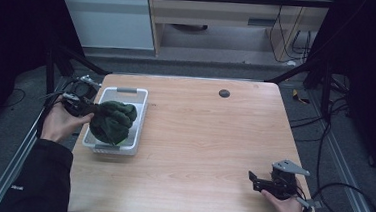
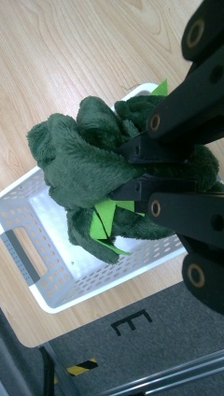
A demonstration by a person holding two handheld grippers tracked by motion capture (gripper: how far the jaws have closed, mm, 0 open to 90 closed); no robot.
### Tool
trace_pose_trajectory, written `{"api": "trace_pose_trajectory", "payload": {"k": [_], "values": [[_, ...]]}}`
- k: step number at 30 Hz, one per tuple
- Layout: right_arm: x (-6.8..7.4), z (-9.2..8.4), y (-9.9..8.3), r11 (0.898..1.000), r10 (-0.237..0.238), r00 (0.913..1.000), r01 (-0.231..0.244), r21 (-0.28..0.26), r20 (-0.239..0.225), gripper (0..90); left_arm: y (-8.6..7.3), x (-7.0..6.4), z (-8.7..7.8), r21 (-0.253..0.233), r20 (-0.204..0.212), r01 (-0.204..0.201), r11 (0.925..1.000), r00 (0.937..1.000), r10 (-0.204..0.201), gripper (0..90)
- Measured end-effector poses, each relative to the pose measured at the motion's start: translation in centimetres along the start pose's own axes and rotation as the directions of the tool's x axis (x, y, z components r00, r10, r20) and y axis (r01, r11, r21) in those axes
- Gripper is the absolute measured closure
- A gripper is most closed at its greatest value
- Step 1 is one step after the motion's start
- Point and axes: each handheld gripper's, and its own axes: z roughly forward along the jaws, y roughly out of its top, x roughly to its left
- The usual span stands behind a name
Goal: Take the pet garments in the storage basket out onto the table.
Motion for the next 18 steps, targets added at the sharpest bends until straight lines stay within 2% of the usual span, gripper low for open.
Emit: {"api": "trace_pose_trajectory", "payload": {"k": [10, 18], "values": [[0.0, 0.0, 0.0, 1.0, -0.001, 1.0, 0.001, -0.001, 0.0, 6.8, 0.5, -0.8, -1.6, -0.02, 0.004, -0.031, 0.9993, 0.9995, 0.031, 84.7], [0.1, 0.0, 0.0, 1.0, -0.001, 1.0, 0.001, 0.003, -0.003, 6.7, 1.0, -2.1, -3.2, -0.028, 0.006, -0.092, 0.9953, 0.9957, 0.092, 84.7]]}}
